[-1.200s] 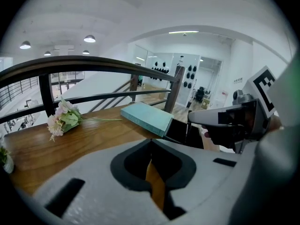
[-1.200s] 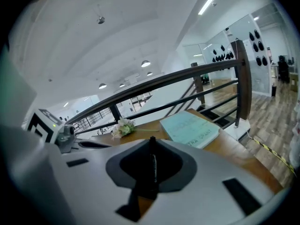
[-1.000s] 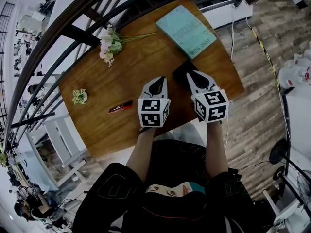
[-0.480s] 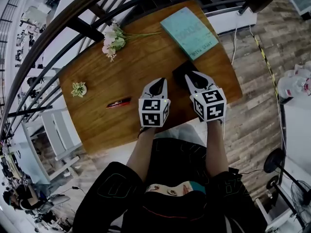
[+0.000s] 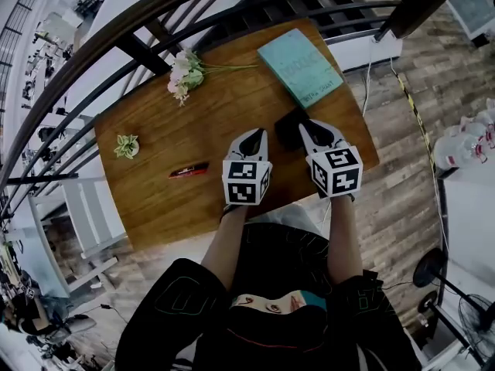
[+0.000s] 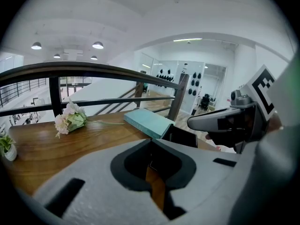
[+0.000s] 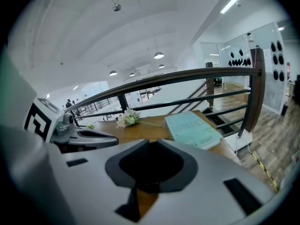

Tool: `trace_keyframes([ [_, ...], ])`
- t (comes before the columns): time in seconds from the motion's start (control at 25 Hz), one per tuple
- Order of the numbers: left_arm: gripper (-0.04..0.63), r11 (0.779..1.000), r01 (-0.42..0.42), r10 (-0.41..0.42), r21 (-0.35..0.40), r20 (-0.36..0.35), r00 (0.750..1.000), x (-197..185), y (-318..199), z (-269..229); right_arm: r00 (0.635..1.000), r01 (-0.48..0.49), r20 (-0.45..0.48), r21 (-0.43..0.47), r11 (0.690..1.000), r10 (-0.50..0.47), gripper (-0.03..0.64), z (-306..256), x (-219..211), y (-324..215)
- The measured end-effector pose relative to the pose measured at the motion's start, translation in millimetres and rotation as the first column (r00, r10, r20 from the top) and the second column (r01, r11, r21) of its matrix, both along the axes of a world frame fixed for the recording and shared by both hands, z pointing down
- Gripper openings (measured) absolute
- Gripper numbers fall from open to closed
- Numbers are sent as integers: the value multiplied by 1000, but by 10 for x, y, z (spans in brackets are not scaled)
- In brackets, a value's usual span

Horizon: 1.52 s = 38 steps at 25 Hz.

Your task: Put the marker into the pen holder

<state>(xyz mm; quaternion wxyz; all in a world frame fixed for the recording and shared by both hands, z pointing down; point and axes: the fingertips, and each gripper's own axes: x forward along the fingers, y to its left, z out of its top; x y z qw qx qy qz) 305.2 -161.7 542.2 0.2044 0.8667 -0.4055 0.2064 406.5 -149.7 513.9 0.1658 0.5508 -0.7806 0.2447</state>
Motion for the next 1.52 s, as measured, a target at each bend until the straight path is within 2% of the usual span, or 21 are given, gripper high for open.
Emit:
trace_keyframes([
  [0.44,8,997,71,-71,-19,15,997,-746,39,-28,998,41,53,60,997,-45,11,-176,-684,-71],
  [0.64,8,995,96,-95,-38,32,995,-1137,158,10,995,58,83,52,997,-62,5,-162,-1058,-1],
  [1.08,8,976,213,-210,-48,65,976,-2246,376,53,978,173,115,38,984,-176,6,-87,-2136,-6],
  [1.32,8,956,287,-283,-67,68,957,-2866,514,173,966,253,48,22,967,-254,5,54,-2681,14],
  [1.52,8,940,329,-326,-91,55,944,-3266,605,263,938,346,-12,1,938,-346,6,164,-3133,55],
])
